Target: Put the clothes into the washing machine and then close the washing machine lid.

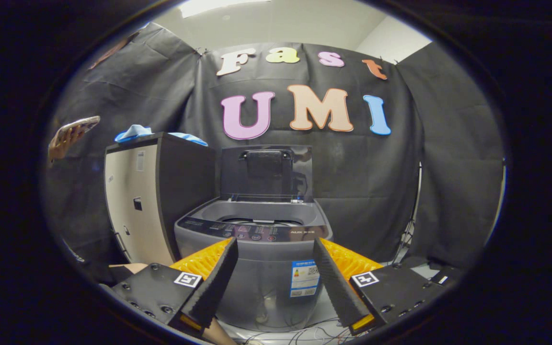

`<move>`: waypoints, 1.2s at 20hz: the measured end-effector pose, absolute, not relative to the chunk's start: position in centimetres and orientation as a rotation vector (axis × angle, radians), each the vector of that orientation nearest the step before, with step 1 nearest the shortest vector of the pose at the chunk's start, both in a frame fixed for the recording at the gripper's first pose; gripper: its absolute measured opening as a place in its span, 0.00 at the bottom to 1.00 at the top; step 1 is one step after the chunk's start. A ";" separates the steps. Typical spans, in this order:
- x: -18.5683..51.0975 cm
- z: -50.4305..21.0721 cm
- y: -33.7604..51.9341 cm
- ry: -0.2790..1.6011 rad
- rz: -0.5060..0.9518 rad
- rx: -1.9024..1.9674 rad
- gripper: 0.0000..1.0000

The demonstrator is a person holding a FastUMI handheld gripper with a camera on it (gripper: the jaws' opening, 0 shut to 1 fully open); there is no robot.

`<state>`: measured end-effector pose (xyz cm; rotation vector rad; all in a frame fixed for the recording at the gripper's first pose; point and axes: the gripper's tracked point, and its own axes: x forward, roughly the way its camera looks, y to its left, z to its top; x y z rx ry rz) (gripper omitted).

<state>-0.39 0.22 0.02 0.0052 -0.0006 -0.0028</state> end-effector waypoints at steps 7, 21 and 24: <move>-0.3 0.1 0.0 -0.001 -0.015 0.007 0.98; 6.5 11.8 3.3 -0.076 -0.024 0.065 0.97; 9.9 18.0 7.8 -0.105 0.059 0.118 0.98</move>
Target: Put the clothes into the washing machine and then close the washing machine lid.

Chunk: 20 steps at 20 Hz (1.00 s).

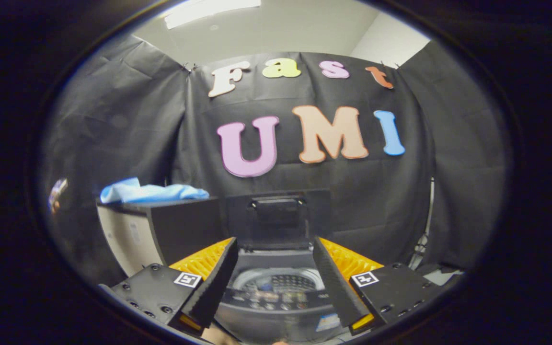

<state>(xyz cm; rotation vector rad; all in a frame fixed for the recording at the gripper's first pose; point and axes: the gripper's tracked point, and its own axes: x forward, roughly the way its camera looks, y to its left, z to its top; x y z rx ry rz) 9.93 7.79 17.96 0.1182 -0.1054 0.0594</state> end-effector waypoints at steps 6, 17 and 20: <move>14.9 28.0 17.7 -0.152 0.238 0.148 0.98; 19.7 34.1 36.2 -0.088 0.483 0.066 0.98; 20.9 32.8 38.9 -0.018 0.508 0.060 0.98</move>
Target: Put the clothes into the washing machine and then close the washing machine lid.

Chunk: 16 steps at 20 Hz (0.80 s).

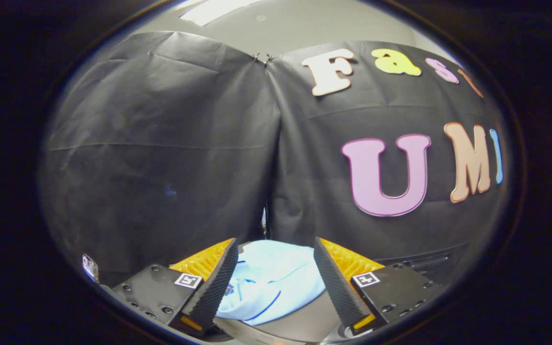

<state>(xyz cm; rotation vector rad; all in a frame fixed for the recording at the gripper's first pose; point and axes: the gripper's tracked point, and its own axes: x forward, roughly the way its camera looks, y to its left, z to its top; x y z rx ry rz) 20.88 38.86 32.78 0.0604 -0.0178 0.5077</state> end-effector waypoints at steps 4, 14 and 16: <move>22.2 30.3 41.4 0.091 0.517 0.009 0.98; 24.0 24.0 46.8 0.324 0.567 -0.086 0.98; 24.3 22.9 47.0 0.344 0.568 -0.112 0.98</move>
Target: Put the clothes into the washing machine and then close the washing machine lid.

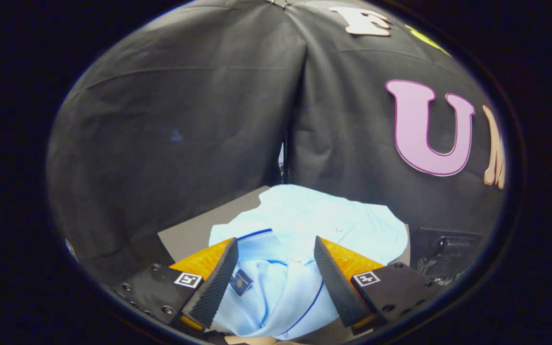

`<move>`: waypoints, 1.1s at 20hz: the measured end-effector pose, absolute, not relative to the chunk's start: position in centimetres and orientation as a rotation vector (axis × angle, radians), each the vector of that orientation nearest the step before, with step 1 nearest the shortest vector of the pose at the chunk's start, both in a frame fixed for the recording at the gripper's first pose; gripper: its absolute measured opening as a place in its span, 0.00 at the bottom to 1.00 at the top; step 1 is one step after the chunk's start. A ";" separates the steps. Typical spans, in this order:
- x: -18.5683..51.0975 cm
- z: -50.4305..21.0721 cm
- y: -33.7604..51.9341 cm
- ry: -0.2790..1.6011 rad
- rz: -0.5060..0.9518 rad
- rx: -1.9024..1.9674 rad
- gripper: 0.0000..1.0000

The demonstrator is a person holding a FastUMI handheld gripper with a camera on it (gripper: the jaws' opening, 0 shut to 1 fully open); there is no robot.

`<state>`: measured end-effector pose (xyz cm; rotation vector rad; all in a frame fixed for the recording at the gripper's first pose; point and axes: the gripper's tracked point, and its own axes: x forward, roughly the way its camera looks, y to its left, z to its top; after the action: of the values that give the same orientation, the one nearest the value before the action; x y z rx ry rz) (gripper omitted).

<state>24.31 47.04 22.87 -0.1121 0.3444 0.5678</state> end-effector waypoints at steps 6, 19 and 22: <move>24.4 20.1 46.5 0.432 0.570 -0.174 0.99; 25.0 18.7 47.2 0.474 0.587 -0.121 0.79; 24.9 18.4 47.3 0.481 0.584 -0.109 0.64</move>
<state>24.91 47.27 18.44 -0.1093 0.4808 0.5843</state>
